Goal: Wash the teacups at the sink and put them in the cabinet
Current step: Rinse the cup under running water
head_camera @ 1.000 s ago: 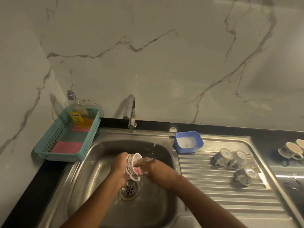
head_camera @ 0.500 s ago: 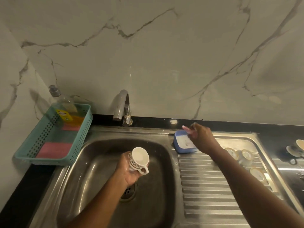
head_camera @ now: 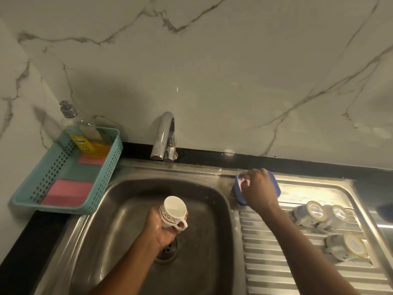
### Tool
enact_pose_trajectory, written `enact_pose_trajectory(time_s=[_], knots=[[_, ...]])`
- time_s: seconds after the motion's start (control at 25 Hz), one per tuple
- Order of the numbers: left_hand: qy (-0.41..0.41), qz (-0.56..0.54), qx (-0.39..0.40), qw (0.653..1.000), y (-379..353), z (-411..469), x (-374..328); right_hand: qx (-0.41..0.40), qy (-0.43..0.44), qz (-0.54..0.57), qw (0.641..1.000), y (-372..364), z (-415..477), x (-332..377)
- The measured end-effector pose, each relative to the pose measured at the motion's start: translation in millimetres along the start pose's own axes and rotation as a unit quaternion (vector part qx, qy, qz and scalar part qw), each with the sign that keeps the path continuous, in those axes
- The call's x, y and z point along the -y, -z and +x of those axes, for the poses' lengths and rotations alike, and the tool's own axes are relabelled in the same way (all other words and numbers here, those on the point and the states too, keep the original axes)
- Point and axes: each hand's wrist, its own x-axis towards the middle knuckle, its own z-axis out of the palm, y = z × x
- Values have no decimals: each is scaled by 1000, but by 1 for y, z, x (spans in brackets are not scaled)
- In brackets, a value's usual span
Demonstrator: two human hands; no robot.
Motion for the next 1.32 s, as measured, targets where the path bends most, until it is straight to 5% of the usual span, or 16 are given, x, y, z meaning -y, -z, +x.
enact_pose_trajectory(time_s=[0.28, 0.52, 0.6, 0.64, 0.76, 0.84, 1.0, 1.2, 1.32], knots=[[-37, -77, 22, 996, 8, 14, -29, 128, -17, 293, 947, -49, -3, 158], [-41, -93, 22, 995, 22, 25, -40, 90, 57, 198, 975, -77, 25, 199], [-35, -80, 33, 996, 27, 33, -43, 56, -20, 267, 962, -82, 18, 192], [-40, -64, 37, 996, 29, 36, -43, 72, -92, 370, 922, -85, 7, 190], [-65, -32, 39, 997, 38, 44, -38, 271, -287, 694, 603, -99, -19, 198], [-54, -61, 36, 996, 52, 47, -35, 304, -349, 706, 536, -123, -13, 202], [-36, -41, -7, 998, 75, 49, -35, 355, -219, 540, 731, -139, -1, 217], [-26, -62, -34, 997, 89, 49, -33, 369, -169, 344, 847, -151, 8, 201], [-44, -55, -46, 996, 85, 46, -27, 321, 7, 100, 942, -139, -7, 195]])
